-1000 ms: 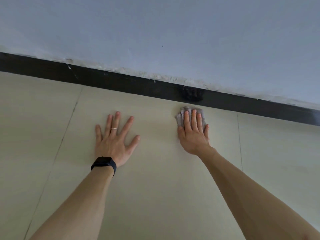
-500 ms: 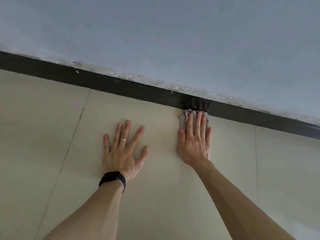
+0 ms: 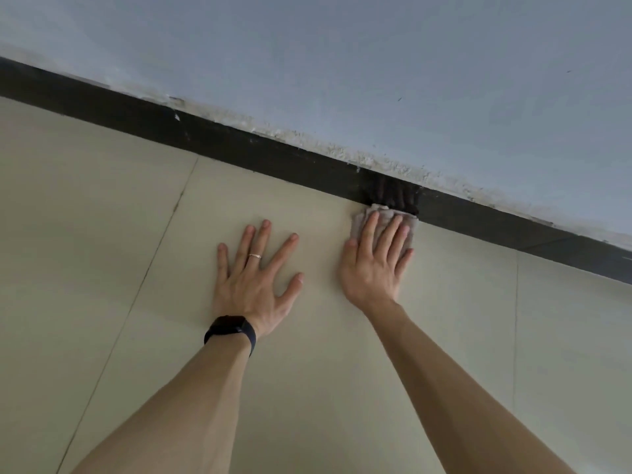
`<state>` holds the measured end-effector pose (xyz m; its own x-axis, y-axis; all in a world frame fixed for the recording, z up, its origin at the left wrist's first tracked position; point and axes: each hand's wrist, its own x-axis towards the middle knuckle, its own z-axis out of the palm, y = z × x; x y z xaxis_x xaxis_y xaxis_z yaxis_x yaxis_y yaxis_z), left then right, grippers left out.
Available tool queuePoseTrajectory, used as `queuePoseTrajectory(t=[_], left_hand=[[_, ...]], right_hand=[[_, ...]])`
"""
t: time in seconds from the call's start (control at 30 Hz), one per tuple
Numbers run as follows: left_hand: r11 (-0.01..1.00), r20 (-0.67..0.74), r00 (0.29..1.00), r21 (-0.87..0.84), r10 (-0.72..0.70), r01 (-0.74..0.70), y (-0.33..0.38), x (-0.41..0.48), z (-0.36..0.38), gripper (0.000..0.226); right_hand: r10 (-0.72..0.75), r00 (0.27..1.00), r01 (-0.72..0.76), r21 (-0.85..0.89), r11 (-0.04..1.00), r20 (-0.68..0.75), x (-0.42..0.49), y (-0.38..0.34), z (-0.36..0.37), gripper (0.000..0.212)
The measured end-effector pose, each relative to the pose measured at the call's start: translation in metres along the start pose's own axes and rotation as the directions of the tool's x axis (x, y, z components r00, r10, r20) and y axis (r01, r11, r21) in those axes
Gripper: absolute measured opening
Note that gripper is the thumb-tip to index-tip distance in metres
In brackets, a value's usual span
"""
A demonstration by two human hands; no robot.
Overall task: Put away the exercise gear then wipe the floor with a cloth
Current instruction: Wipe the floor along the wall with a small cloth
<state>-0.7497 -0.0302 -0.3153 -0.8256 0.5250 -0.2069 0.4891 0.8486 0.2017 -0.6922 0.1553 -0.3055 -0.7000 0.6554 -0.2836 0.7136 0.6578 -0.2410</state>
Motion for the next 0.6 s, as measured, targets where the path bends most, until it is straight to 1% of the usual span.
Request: queuePoseTrajectory(t=[0.03, 0.07, 0.1, 0.13, 0.17, 0.2, 0.27, 0.3, 0.33, 0.37, 0.4, 0.47, 0.5, 0.53, 0.57, 0.6], left_hand=[[1.000, -0.009, 1.000, -0.004, 0.003, -0.003, -0.001, 0.000, 0.000, 0.069], [1.000, -0.021, 1.000, -0.012, 0.002, -0.002, -0.002, 0.000, 0.001, 0.072], [1.000, -0.031, 1.000, -0.027, 0.000, -0.001, -0.003, 0.000, 0.002, 0.074], [0.999, -0.042, 0.999, -0.050, -0.005, 0.003, -0.005, -0.001, 0.001, 0.076], [0.997, -0.050, 0.999, -0.082, -0.002, -0.003, -0.005, -0.002, 0.001, 0.076], [0.992, -0.054, 0.998, -0.125, 0.017, -0.023, -0.004, -0.002, -0.001, 0.076], [0.977, -0.074, 0.996, -0.202, 0.058, -0.072, -0.009, -0.012, -0.007, 0.074], [0.979, -0.097, 0.993, -0.185, 0.069, -0.086, -0.016, -0.019, -0.010, 0.072], [0.989, -0.131, 0.990, -0.137, 0.044, -0.062, -0.029, -0.027, -0.013, 0.070], [0.995, -0.156, 0.987, -0.098, -0.029, 0.014, -0.045, -0.035, -0.016, 0.069], [0.989, -0.168, 0.976, -0.076, -0.139, 0.128, -0.067, -0.048, -0.018, 0.069], [0.938, -0.168, 0.923, -0.070, -0.345, 0.338, -0.114, -0.074, -0.019, 0.071], [0.913, -0.144, 0.901, -0.069, -0.408, 0.402, -0.133, -0.083, -0.016, 0.072], [0.896, -0.101, 0.891, -0.079, -0.443, 0.436, -0.147, -0.088, -0.015, 0.071], [0.886, -0.074, 0.885, -0.096, -0.460, 0.453, -0.156, -0.090, -0.014, 0.070], [0.879, -0.077, 0.878, -0.112, -0.472, 0.463, -0.160, -0.091, -0.011, 0.069]], right_hand=[[-0.098, 0.993, 0.100, -0.021, 0.995, 0.072, -0.004, -0.021, 0.004, 0.063], [-0.260, 0.955, 0.271, -0.071, 0.960, 0.142, -0.008, -0.035, 0.007, 0.066], [-0.404, 0.891, 0.433, -0.121, 0.893, 0.207, -0.008, -0.040, 0.004, 0.069], [-0.500, 0.828, 0.545, -0.154, 0.824, 0.255, -0.005, -0.040, 0.000, 0.069], [-0.524, 0.804, 0.577, -0.156, 0.802, 0.281, -0.001, -0.036, -0.004, 0.066], [-0.508, 0.815, 0.558, -0.139, 0.818, 0.280, 0.002, -0.030, -0.005, 0.062], [-0.444, 0.859, 0.485, -0.127, 0.865, 0.256, 0.001, -0.024, -0.004, 0.059], [-0.402, 0.885, 0.439, -0.133, 0.889, 0.236, 0.000, -0.029, -0.002, 0.059], [-0.361, 0.909, 0.393, -0.138, 0.909, 0.209, 0.000, -0.036, 0.001, 0.059], [-0.311, 0.933, 0.335, -0.116, 0.935, 0.181, 0.002, -0.046, 0.004, 0.060], [-0.253, 0.952, 0.270, -0.080, 0.960, 0.174, 0.001, -0.059, 0.008, 0.060], [-0.140, 0.974, 0.147, -0.027, 0.989, 0.177, 0.000, -0.081, 0.013, 0.061], [-0.107, 0.980, 0.113, -0.025, 0.993, 0.165, 0.000, -0.090, 0.016, 0.061], [-0.092, 0.986, 0.097, -0.032, 0.995, 0.137, 0.000, -0.096, 0.018, 0.060], [-0.094, 0.990, 0.099, -0.037, 0.994, 0.104, -0.001, -0.103, 0.021, 0.060], [-0.118, 0.990, 0.122, -0.048, 0.991, 0.072, -0.002, -0.107, 0.024, 0.060]])
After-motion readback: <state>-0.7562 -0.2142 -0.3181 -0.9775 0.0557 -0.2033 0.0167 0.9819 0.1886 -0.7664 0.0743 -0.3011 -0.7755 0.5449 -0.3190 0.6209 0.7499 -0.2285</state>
